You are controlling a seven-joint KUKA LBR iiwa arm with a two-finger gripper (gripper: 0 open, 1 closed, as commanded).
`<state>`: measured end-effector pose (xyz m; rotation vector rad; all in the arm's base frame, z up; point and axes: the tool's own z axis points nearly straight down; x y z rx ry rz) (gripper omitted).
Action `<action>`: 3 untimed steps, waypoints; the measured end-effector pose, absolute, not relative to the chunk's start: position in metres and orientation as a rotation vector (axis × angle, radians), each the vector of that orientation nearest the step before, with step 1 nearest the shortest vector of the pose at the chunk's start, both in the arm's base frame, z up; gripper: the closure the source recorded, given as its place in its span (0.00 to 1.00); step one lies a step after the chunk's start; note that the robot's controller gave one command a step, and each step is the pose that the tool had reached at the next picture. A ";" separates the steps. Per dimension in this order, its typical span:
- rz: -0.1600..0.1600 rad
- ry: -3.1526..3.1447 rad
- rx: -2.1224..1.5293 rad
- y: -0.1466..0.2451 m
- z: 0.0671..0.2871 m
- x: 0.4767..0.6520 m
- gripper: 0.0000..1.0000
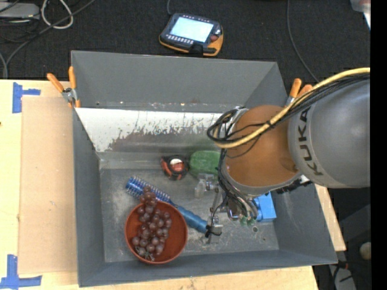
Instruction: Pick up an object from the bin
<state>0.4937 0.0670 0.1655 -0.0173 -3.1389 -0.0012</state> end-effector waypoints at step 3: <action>-0.002 -3.120 0.341 0.063 0.197 0.508 0.00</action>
Offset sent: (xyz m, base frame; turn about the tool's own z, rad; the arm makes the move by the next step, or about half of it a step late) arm -0.0043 0.0558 -0.0508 -0.4848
